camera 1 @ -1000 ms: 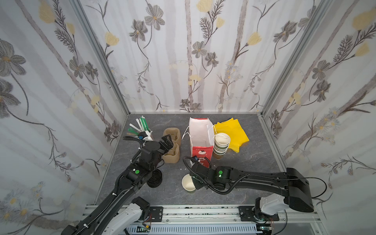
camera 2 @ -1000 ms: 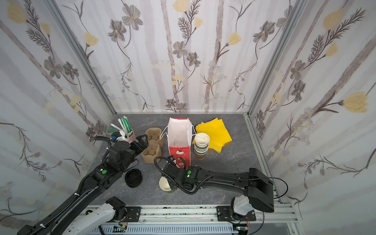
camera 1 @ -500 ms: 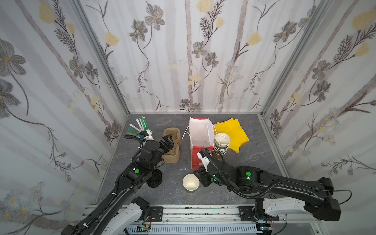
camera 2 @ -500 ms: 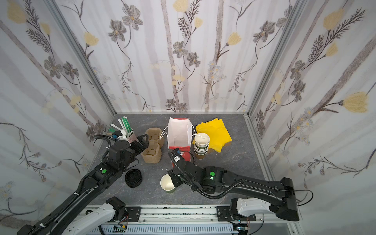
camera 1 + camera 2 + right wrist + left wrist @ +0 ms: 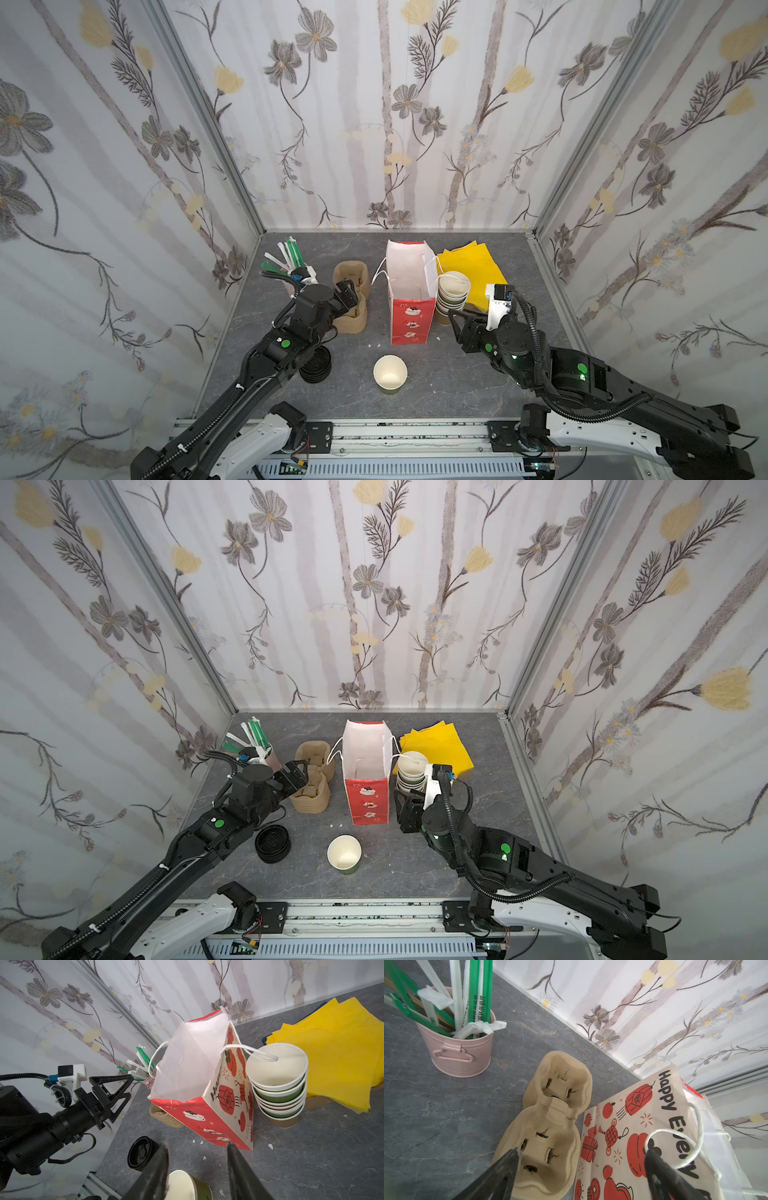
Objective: Pack a coffee takeout order
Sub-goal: Pick up the lid.
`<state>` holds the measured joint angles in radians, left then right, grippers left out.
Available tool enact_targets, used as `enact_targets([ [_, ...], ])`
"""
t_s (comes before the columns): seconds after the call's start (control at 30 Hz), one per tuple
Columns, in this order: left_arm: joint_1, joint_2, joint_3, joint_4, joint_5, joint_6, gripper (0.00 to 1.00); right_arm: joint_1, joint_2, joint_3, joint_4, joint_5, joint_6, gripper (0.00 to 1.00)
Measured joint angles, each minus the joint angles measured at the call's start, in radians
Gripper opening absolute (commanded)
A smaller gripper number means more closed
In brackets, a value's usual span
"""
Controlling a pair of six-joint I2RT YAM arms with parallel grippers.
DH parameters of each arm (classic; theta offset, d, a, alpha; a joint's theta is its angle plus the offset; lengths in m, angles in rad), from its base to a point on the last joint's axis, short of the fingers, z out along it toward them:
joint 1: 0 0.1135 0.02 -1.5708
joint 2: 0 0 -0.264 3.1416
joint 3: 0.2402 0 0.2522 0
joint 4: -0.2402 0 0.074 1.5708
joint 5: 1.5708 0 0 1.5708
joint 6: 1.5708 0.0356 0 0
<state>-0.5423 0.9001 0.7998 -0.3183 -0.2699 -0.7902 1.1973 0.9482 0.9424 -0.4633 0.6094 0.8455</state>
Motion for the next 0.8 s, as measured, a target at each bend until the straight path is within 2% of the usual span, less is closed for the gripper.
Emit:
enact_targets([
  [0.23,0.000,-0.084,0.016,-0.286,-0.040,-0.065,0.94,-0.008,0.011,-0.003,-0.004,-0.012,0.025,0.49],
  [0.43,0.002,-0.090,-0.006,-0.429,-0.010,-0.111,0.91,-0.011,0.018,-0.008,-0.013,-0.013,0.024,0.50],
  [0.57,0.003,-0.031,-0.008,-0.462,0.087,-0.093,0.80,-0.012,0.015,-0.031,-0.014,-0.013,0.014,0.50],
  [0.8,-0.001,0.006,-0.010,-0.491,0.282,-0.018,0.69,-0.018,-0.008,-0.080,-0.020,-0.019,-0.007,0.52],
])
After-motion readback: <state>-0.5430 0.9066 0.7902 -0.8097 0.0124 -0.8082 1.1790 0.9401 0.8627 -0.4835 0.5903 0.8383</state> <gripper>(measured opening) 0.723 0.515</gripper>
